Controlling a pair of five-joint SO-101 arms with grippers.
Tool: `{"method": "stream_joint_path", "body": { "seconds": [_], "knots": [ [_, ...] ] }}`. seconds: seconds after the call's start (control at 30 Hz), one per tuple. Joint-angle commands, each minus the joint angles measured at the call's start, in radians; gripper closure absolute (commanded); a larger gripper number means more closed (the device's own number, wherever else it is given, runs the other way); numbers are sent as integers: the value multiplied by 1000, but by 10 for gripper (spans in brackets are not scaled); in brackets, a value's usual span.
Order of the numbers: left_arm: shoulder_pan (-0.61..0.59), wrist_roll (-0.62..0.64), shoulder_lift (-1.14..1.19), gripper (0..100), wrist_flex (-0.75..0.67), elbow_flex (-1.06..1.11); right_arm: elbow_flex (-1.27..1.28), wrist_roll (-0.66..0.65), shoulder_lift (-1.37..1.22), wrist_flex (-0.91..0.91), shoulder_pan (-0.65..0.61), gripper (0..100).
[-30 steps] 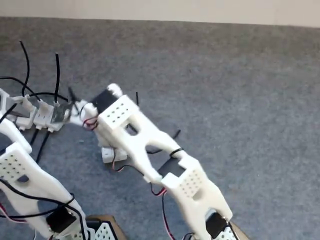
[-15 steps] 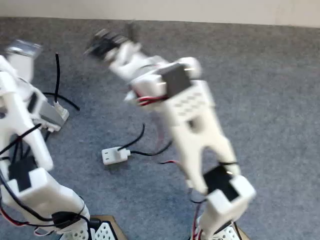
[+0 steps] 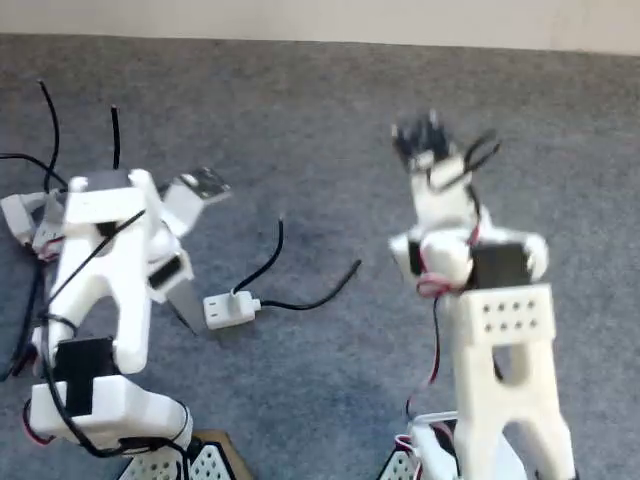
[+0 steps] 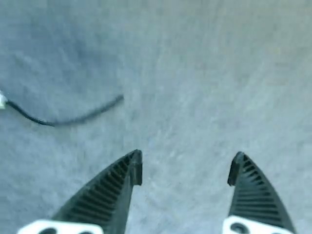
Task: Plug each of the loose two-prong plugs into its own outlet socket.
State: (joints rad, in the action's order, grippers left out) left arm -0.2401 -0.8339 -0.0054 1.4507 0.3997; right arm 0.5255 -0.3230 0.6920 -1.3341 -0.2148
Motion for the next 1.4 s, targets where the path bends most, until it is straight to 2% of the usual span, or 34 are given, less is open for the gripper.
{"method": "stream_joint_path", "body": {
  "seconds": [0.0,0.13,0.27,0.37,0.57,0.7,0.83,1.0,1.1,1.23,1.37],
  "knots": [
    [85,-3,-38,614,-84,54,354,5,151,139,24,723],
    [153,2,-38,614,-155,79,524,5,228,200,25,723],
    [183,89,-36,614,-290,111,633,6,280,271,25,723],
    [206,109,-36,633,-364,157,697,11,315,309,25,723],
    [271,107,-36,766,-474,292,832,11,381,415,25,723],
    [265,110,-36,885,-542,337,900,11,435,470,25,723],
    [189,132,-36,992,-552,318,944,11,490,481,25,723],
    [-4,258,-19,992,-548,179,990,9,550,481,25,723],
    [-113,292,84,992,-543,38,1009,8,581,481,25,723],
    [-200,295,329,993,-414,-225,1010,11,618,478,25,723],
    [-231,293,538,987,-284,-460,1021,11,631,476,27,723]
  ]
}}
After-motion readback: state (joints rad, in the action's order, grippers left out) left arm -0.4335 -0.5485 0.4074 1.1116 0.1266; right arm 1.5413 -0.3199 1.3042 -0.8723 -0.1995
